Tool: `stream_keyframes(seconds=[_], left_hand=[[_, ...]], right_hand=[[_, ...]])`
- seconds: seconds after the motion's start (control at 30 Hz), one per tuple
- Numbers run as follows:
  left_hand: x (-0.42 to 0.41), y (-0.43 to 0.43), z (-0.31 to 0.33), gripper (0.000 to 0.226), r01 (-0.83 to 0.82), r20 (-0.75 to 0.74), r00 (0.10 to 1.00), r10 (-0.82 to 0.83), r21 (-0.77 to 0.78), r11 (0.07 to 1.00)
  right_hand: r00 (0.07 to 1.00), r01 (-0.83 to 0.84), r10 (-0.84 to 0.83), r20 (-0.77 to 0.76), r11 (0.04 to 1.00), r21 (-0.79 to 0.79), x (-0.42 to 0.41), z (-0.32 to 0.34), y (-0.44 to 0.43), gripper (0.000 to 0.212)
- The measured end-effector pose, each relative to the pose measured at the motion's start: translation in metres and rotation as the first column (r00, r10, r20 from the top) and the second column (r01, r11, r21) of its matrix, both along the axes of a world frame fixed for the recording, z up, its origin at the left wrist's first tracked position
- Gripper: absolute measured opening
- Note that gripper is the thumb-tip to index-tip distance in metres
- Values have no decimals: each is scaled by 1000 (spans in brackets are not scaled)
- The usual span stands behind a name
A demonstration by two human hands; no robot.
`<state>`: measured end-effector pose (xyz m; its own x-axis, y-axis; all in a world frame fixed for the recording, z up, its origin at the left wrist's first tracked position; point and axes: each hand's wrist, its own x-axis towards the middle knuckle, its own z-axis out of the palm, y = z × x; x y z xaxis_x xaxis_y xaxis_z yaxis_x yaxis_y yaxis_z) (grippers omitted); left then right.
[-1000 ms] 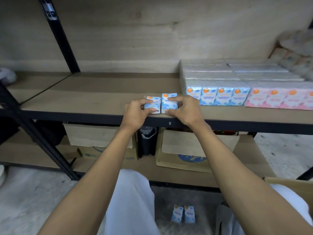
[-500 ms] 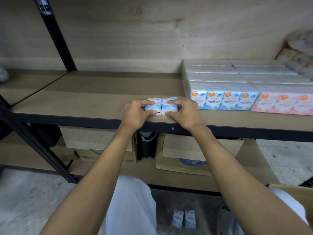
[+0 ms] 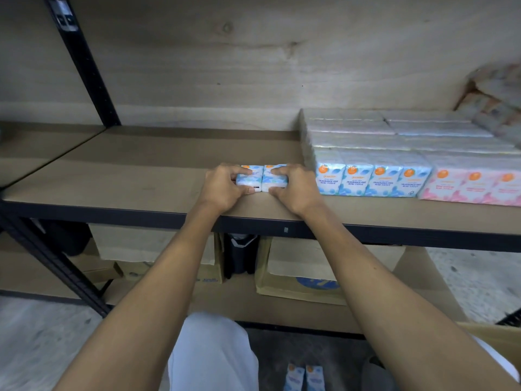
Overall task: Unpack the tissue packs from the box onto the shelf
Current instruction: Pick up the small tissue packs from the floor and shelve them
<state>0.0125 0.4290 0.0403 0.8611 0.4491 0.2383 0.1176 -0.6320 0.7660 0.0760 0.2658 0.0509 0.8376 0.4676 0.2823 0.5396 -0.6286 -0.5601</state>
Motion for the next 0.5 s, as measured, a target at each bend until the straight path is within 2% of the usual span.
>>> stream_keyframes(seconds=[0.13,0.5], left_hand=[[10,7,-3,40,-6,6,1000,7,-32,999],[29,16,-2,41,-42,30,999,42,-3,999]], right_hand=[[1000,3,-3,20,1000,-10,9,-2,7,48],[999,-3,4,46,1000,-8,25,-1,15,46]])
